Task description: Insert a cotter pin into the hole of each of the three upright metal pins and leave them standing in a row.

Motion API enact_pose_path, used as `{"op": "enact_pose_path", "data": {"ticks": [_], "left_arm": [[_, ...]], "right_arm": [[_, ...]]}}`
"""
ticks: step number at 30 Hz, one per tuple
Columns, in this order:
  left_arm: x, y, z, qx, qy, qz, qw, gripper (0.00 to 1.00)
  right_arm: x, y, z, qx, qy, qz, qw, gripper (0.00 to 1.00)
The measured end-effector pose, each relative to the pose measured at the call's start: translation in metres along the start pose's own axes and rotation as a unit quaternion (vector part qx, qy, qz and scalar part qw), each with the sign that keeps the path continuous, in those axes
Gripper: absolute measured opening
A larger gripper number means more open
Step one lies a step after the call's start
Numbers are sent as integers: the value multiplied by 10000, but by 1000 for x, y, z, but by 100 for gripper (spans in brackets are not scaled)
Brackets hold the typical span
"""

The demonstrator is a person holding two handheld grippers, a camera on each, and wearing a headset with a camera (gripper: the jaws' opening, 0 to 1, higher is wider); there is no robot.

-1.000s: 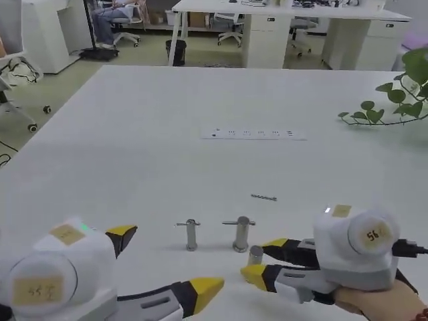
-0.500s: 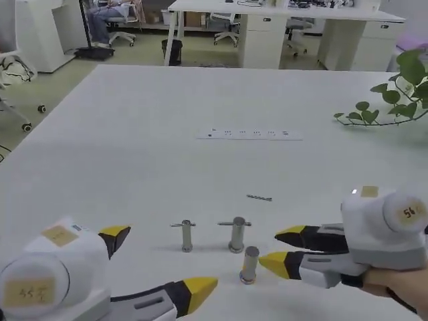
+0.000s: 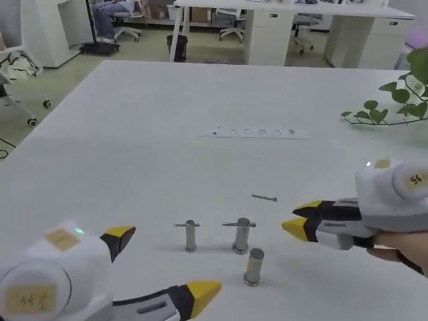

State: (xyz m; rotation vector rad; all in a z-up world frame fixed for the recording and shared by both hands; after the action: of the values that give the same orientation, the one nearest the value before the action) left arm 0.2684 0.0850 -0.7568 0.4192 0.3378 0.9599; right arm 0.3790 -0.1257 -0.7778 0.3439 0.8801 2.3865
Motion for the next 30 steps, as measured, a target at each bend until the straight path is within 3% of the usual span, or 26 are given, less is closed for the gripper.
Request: {"op": "enact_pose_path", "data": {"ticks": [12,19,30], "left_arm": [[0,-2,2,-24,-63,-33,10000,86],[2,-2,2,-16,-272,80,9996,84],[1,-5,-1,-28,-212,61,9998,83]], "right_arm": [[-35,-35,14,375,222,-29,9990,17],[-48,-57,12,660,248,66,9975,15],[-65,-76,7,983,417,86,9942,15]]}}
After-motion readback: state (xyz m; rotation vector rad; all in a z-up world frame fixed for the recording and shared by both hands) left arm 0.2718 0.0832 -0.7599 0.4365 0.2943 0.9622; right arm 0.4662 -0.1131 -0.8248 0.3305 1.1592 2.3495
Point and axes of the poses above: the centre of the closed fingertips' face, and the gripper's own axes: y roughly backward along the fingers, x roughly to its left, z roughly out of its top, the point moved 4 cm from there along y, roughly backward along the fingers, and after that the axes turned 8 degrees about x, right-handed, at the moved point
